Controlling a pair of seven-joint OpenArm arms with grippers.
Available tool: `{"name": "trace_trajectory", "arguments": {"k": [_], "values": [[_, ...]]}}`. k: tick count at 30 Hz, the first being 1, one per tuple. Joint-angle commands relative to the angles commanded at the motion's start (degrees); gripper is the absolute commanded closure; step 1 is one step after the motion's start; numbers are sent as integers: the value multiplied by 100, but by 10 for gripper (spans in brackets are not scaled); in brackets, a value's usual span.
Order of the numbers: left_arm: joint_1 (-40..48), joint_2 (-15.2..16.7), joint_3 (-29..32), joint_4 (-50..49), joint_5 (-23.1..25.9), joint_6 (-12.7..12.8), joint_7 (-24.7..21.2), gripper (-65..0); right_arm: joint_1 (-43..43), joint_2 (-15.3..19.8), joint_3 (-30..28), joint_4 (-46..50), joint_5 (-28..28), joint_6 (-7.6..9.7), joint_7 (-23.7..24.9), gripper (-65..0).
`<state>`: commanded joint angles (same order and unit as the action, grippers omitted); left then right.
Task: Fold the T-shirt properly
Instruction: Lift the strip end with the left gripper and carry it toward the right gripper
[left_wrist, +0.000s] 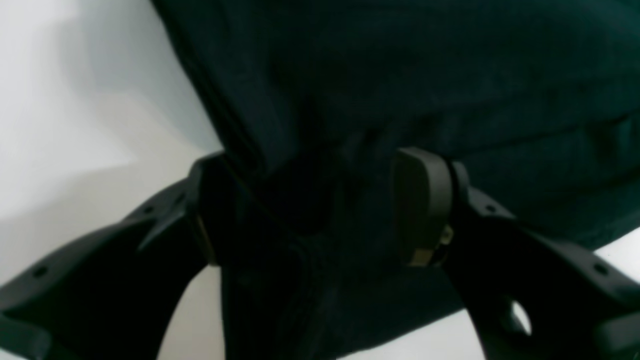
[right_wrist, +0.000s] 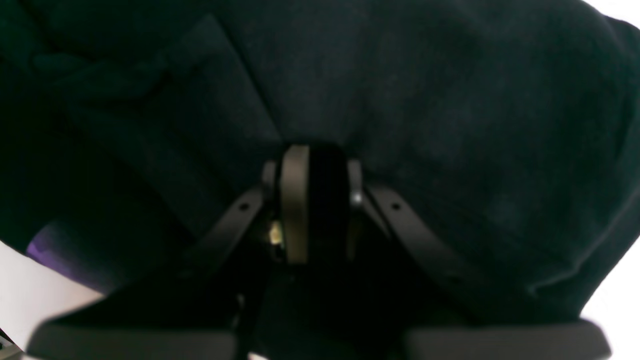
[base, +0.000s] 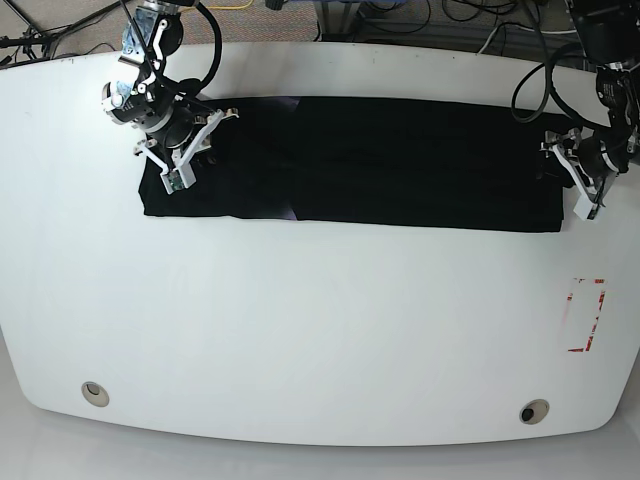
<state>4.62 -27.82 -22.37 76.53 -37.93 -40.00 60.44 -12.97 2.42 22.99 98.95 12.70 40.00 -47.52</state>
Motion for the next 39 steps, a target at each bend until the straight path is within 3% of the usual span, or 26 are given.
{"name": "trace_trajectory", "arguments": {"k": [4,6,9,10,13,23,26,33,37,39], "values": [[9,0,0,18,26,0,0,-415,0,0,0,0,0,0,0,-89],[-9,0,0,9,35,0,0,-375,0,0,0,0,0,0,0,-89],[-18,9,0,9,35,0,0,-233,0,0,0,0,0,0,0,-89],[-26,18,9,9,35,0,0,-133,0,0,0,0,0,0,0,-89],[-35,79,9,18,35,0,0,-19,0,0,0,-9,0,0,0,-89],[-185,246,0,229,35,0,0,-14,0,-9,0,-9,0,0,0,-89],[-123,246,53,818,35,4,0,-11,0,-9,0,-9,0,0,0,-89],[123,246,721,2154,18,330,79,-11,0,-9,0,-9,0,0,0,-89],[167,290,1037,2866,0,365,431,-11,0,-9,0,-9,0,0,0,-89],[158,457,1169,3130,0,374,624,-11,0,-9,0,-9,0,0,0,-89]]}}
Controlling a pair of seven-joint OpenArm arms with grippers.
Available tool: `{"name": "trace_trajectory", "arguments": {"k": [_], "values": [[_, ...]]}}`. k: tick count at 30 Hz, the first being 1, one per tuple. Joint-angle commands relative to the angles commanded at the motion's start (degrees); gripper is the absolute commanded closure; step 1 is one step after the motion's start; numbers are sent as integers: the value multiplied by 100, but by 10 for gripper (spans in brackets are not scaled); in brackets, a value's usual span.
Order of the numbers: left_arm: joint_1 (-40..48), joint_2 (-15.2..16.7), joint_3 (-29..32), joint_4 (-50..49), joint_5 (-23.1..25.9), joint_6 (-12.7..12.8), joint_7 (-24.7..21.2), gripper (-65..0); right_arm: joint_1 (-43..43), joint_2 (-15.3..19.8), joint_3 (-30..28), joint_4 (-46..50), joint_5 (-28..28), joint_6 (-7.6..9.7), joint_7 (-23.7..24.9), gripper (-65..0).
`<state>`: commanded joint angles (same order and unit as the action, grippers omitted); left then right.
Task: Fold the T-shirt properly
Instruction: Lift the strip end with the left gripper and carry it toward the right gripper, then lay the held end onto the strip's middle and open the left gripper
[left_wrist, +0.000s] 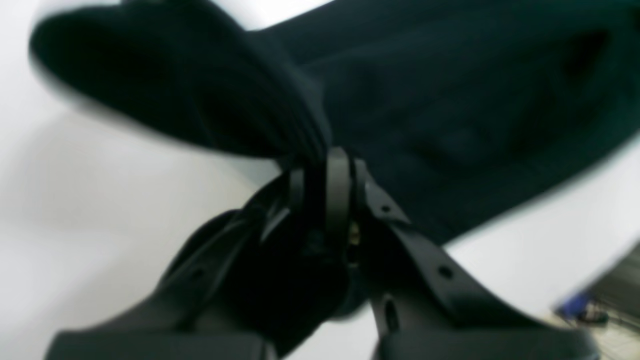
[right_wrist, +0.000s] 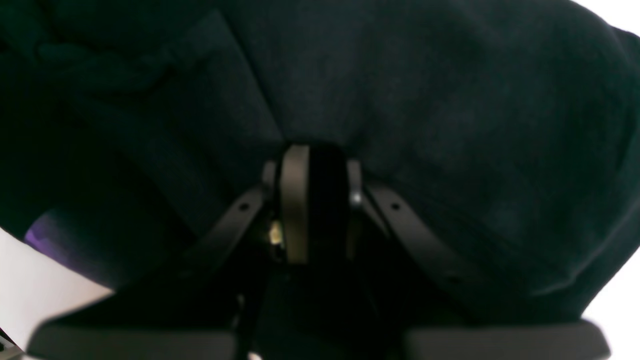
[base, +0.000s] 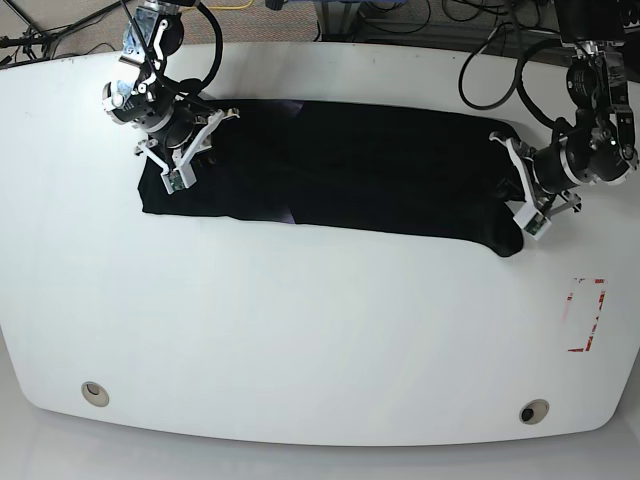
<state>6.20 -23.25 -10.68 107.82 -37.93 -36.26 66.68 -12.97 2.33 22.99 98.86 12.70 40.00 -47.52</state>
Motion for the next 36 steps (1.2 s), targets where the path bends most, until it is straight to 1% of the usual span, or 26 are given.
{"name": "trace_trajectory", "arguments": {"k": [2,3,4,6,7,11,14,18,21,26,30,32,36], "values": [[-26,193,105,211,0,0,211,-11,0,0,0,0,0,0,0,-89],[-26,229,123,237,0,0,246,-11,0,0,0,0,0,0,0,-89],[-44,360,167,299,0,0,343,-13,0,0,0,0,0,0,0,-89],[-132,527,220,334,0,-9,484,-13,0,0,0,0,0,0,0,-89],[-246,668,334,334,0,-9,642,-13,0,0,0,0,0,0,0,-89],[-448,949,589,325,0,0,949,-13,0,0,0,0,0,0,0,-89],[-545,1266,730,308,35,18,993,-14,0,0,0,0,0,0,0,-89],[-659,1530,782,229,105,158,993,-14,0,0,0,0,0,0,0,-89],[-668,1723,958,211,114,193,993,-14,0,0,0,0,0,0,0,-89],[-651,1916,1284,211,132,202,1002,-15,0,0,0,0,0,0,0,-89],[-633,1969,1442,211,369,202,1002,-15,0,0,0,0,0,0,0,-89],[-633,2048,1547,211,466,185,1002,-15,0,0,0,0,0,0,0,-89],[-624,2101,1653,211,492,193,1002,-15,0,0,0,0,0,0,0,-89]]}}
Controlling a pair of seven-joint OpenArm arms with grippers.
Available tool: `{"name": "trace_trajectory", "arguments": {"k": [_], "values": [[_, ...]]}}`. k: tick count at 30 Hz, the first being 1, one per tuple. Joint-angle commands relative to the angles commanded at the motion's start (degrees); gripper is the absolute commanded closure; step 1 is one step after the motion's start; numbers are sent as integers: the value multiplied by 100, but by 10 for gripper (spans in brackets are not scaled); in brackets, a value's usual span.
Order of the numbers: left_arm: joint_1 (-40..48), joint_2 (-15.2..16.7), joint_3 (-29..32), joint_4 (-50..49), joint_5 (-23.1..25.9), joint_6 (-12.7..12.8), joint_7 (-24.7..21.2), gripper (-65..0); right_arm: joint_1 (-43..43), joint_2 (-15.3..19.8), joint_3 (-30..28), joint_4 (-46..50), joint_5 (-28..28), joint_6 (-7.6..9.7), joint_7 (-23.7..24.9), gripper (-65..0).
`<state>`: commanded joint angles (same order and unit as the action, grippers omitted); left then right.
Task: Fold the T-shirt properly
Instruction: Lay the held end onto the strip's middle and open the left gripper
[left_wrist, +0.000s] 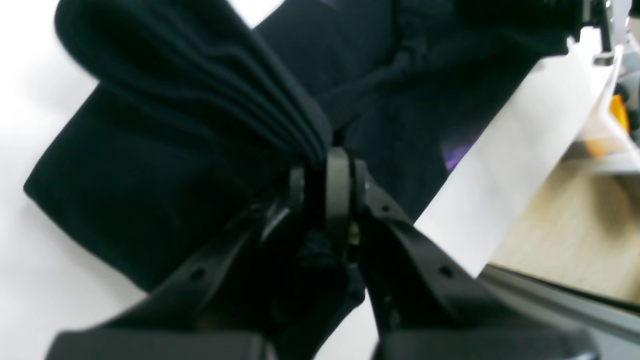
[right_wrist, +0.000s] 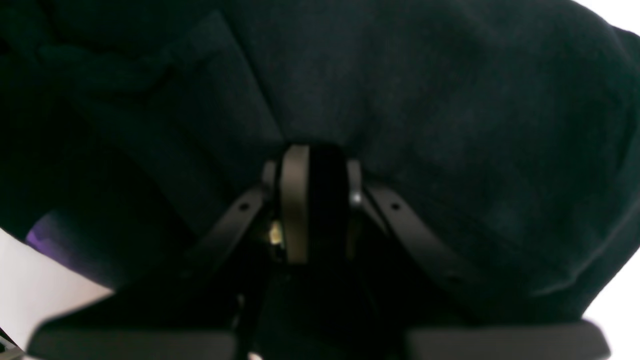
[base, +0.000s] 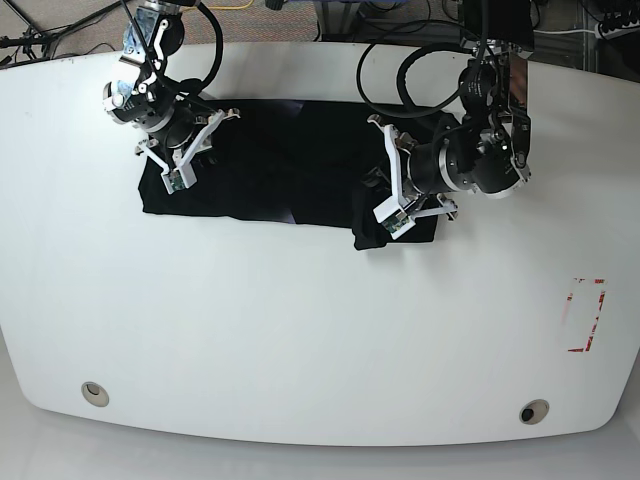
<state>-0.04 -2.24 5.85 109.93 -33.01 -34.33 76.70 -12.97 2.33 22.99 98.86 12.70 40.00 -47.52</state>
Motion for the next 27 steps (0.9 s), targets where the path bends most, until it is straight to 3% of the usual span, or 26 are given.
{"name": "trace_trajectory", "arguments": {"k": [5,11,20,24,27], "values": [[-9,9,18,0,0,9,0,-19,9,0,0,0,0,0,0,-89],[-18,18,26,0,0,9,0,-81,35,0,0,0,0,0,0,-89],[-44,158,580,44,-53,9,176,-318,44,0,-9,0,0,0,0,-89],[-193,527,686,53,-167,9,330,-331,44,0,-9,0,0,0,0,-89],[-290,615,659,123,-440,9,330,-331,44,0,-9,0,0,0,0,-89]]}}
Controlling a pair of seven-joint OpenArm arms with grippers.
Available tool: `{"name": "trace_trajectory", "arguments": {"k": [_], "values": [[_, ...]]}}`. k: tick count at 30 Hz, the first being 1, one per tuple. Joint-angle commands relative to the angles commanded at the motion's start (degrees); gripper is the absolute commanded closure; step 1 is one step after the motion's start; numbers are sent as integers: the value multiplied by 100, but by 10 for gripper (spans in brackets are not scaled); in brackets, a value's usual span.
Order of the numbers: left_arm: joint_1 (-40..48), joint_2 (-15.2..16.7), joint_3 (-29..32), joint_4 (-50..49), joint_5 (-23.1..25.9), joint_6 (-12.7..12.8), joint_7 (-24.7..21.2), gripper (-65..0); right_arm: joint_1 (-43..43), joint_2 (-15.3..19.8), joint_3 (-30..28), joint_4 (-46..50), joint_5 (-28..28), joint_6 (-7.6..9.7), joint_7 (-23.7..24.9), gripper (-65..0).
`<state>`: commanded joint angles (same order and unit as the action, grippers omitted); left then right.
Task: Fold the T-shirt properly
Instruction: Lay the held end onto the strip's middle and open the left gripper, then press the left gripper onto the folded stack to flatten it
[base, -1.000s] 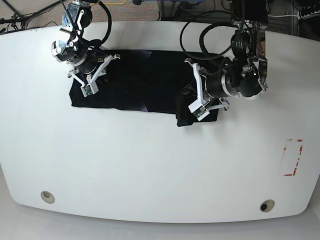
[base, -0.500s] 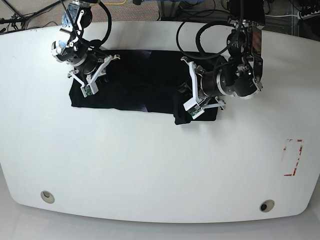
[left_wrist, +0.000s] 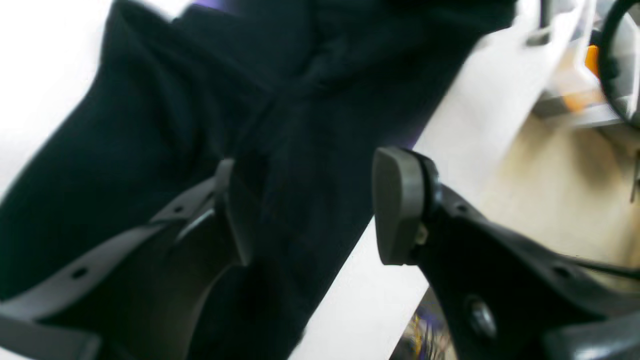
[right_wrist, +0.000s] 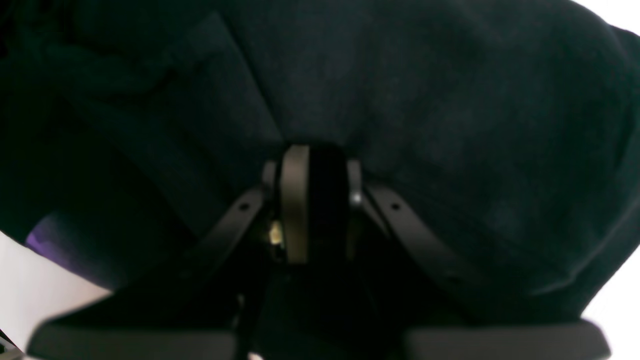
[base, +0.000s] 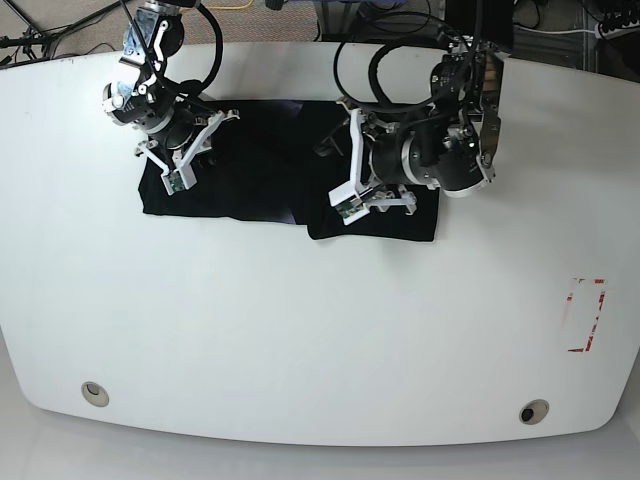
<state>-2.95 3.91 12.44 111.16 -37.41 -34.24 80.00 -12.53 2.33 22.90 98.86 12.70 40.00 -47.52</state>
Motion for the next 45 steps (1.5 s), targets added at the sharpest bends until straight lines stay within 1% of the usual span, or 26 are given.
{"name": "trace_trajectory", "arguments": {"k": [1,4,7,8,9,11,14,15,18,20,25,26,27,30,33,36,40,41,42,45], "values": [[-35,-26,-62,62,-123,0,0,-331,0,0,0,0,0,0,0,-89],[-123,-123,-378,167,-273,0,0,-331,0,0,0,0,0,0,0,-89],[-185,-308,-985,176,-316,0,0,-331,26,0,0,0,0,0,0,-89],[-185,-457,-1319,167,-325,0,0,-331,44,0,0,0,0,0,-9,-89],[-185,-510,-1415,167,-325,0,0,-331,53,0,0,0,0,0,-9,-89],[-193,-721,-1916,79,-246,9,0,-331,53,0,0,0,0,0,-9,-89],[-167,-897,-2391,-185,-149,0,0,-329,62,0,0,0,0,0,-9,-89],[-158,-967,-2532,-281,-132,0,-4,-319,62,0,0,9,0,0,-9,-89],[-149,-1125,-2664,-607,-158,-26,-31,-282,62,0,0,9,0,0,-9,-89],[-149,-1213,-2673,-853,-281,-35,-31,-261,62,0,0,0,0,0,-9,-89],[-149,-1301,-2673,-1327,-862,-35,-13,-251,53,0,0,0,0,0,-9,-89],[-149,-1301,-2664,-1486,-1064,-35,0,-251,53,0,0,0,0,0,-9,-89],[-149,-1301,-2664,-1547,-1134,-35,0,-251,53,0,0,0,0,0,-9,-89],[-176,-1301,-2418,-1943,-1521,-35,0,-251,53,0,0,0,0,0,-9,-89],[-193,-1301,-2022,-2224,-1820,-35,0,-251,44,0,0,0,0,0,-9,-89],[-229,-1301,-1653,-2251,-2110,-35,0,-251,44,0,0,0,0,0,-9,-89],[-334,-1310,-835,-2171,-2593,-35,0,-251,44,0,0,0,0,0,-9,-89],[-352,-1327,-738,-2171,-2646,-35,0,-251,44,0,0,0,0,0,-9,-89],[-431,-1407,-475,-2171,-2796,-35,0,-251,44,0,0,0,0,0,-9,-89],[-536,-1486,35,-2127,-3059,-35,0,-251,35,0,0,0,0,0,-9,-89]]}}
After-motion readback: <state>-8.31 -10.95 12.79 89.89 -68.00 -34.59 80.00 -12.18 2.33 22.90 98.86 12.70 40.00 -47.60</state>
